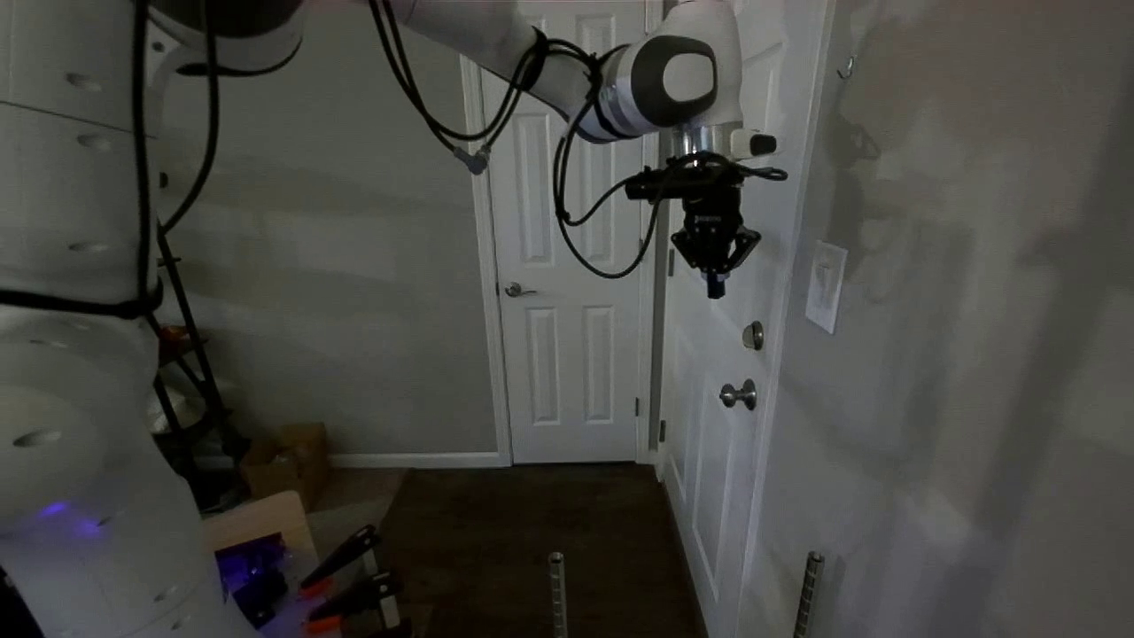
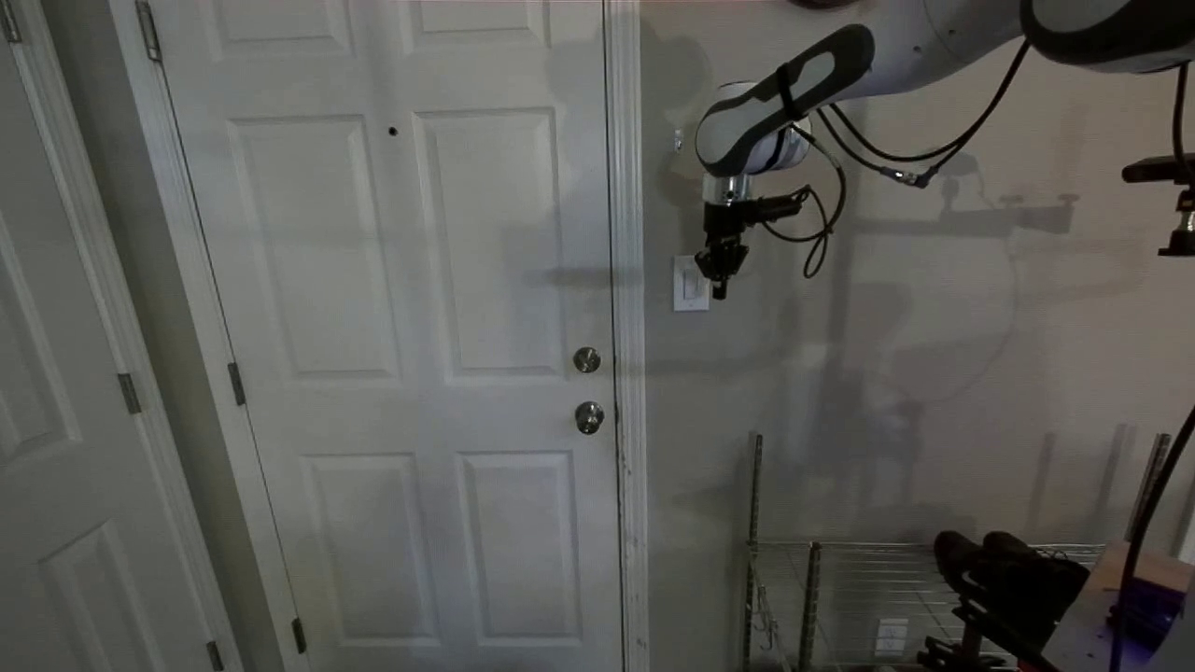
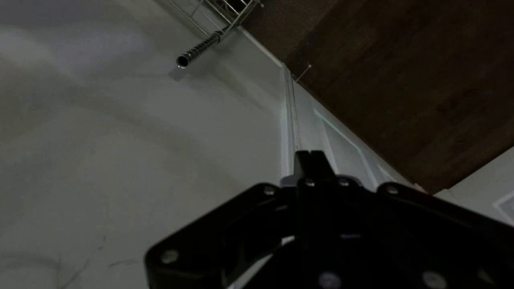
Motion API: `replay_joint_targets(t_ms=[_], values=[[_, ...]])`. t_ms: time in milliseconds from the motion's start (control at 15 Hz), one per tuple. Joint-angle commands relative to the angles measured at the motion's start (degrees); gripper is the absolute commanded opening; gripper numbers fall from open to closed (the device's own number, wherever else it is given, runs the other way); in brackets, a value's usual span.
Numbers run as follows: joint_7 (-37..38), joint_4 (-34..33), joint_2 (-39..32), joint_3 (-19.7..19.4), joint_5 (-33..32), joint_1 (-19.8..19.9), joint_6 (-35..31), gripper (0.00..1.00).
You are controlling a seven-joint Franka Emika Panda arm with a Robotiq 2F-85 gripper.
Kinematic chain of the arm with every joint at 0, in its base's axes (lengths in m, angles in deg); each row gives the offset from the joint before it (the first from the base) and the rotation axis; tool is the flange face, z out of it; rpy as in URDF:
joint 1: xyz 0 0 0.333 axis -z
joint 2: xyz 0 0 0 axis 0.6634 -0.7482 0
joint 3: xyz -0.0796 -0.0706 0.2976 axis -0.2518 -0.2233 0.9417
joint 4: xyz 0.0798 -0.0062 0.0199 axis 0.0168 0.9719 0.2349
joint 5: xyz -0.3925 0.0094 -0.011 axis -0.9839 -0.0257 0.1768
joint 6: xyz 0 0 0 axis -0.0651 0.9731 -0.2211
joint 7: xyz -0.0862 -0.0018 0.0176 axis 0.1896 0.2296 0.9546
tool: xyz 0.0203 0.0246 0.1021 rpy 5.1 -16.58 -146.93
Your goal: Turn on the light switch on the wall
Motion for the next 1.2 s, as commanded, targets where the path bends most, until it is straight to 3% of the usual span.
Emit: replay_joint_targets(t_ms=[0,533,1133], values=[[10.3,-2.5,-2.8,-0.8,-7.1,-1.9,-2.1,0.03],[24.0,-7.1,-7.5,-2.6,-17.8,-5.1,-1.6,0.03],[35.4,-8.1,-9.9,-5.8,-27.5,-8.0,-7.0,0.03]])
